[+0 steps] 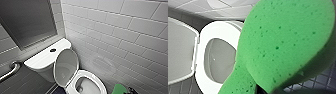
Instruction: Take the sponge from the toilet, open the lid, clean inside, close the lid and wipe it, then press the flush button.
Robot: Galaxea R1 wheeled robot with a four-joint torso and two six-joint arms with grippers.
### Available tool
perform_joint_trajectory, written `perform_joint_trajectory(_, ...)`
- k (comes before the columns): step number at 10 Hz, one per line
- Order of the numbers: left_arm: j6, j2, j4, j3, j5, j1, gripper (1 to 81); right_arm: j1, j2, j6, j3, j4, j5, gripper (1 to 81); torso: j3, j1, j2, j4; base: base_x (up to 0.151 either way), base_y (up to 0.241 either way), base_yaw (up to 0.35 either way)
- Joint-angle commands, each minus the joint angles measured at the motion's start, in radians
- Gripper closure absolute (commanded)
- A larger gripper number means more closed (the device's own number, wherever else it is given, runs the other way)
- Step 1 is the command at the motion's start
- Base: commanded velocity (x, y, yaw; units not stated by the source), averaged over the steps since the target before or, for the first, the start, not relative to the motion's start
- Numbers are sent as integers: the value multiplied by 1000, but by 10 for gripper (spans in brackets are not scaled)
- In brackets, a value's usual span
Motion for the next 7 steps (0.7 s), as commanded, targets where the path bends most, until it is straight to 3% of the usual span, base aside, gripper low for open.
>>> perform_joint_trajectory(1, 3, -22, -6, 24, 65, -15, 10, 163, -16, -12, 0, 19, -81, 811, 0, 0, 0, 0, 0, 0, 0)
perform_joint_trajectory(3, 3, -17, -6, 22, 65, -15, 10, 217, 72, -10, -48, -18, -96, 811, 0, 0, 0, 0, 0, 0, 0)
perform_joint_trajectory(7, 3, -14, -7, 16, 65, -15, 10, 294, 235, -9, -178, -21, -114, 811, 0, 0, 0, 0, 0, 0, 0)
